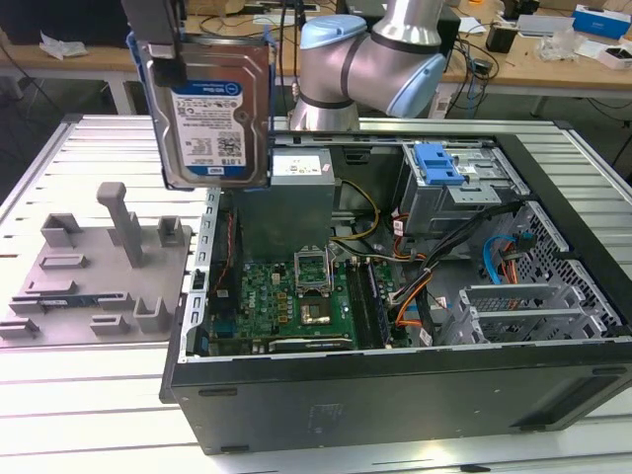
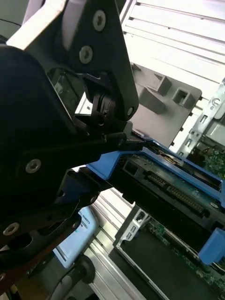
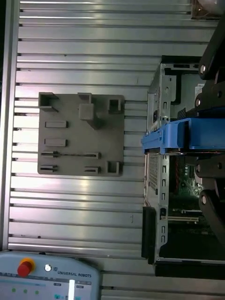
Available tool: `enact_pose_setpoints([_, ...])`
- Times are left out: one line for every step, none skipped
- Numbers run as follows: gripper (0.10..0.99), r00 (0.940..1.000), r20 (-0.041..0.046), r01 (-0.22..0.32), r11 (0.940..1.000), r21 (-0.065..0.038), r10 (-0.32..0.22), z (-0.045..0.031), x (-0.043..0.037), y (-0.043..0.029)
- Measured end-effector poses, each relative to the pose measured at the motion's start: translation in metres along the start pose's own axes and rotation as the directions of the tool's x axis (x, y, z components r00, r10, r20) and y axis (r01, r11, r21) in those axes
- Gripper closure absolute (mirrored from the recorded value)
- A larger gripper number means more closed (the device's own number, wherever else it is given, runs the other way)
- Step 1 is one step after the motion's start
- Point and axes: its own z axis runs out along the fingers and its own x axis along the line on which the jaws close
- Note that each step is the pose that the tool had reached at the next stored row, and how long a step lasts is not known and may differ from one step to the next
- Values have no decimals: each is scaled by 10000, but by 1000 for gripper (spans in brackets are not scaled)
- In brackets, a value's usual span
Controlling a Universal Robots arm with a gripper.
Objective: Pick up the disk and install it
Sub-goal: 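Pick up the disk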
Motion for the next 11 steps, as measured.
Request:
enact_pose_setpoints([718, 10000, -2, 2, 10000, 0, -2, -1, 16, -25])
enact_pose_setpoints([718, 10000, -4, 0, 10000, 0, 0, -3, 51, -78])
enact_pose_setpoints([718, 10000, -7, 1, 10000, 0, -1, -5, 81, -124])
enact_pose_setpoints([718, 10000, -9, 1, 10000, 0, -1, -6, 108, -165])
enact_pose_setpoints([718, 10000, -12, -1, 10000, 0, 1, -8, 148, -227])
enact_pose_setpoints([718, 10000, -16, 0, 10000, 0, 0, -11, 188, -287])
enact_pose_setpoints([718, 10000, -19, -1, 10000, 0, 1, -13, 223, -338])
enact_pose_setpoints([718, 10000, -20, 1, 10000, 0, -1, -14, 241, -365])
enact_pose_setpoints([718, 10000, -23, 0, 10000, -1, 0, -16, 267, -405])
enact_pose_setpoints([718, 10000, -24, -1, 10000, -1, 1, -17, 284, -430])
enact_pose_setpoints([718, 10000, -26, -1, 10000, 0, 1, -18, 303, -459])
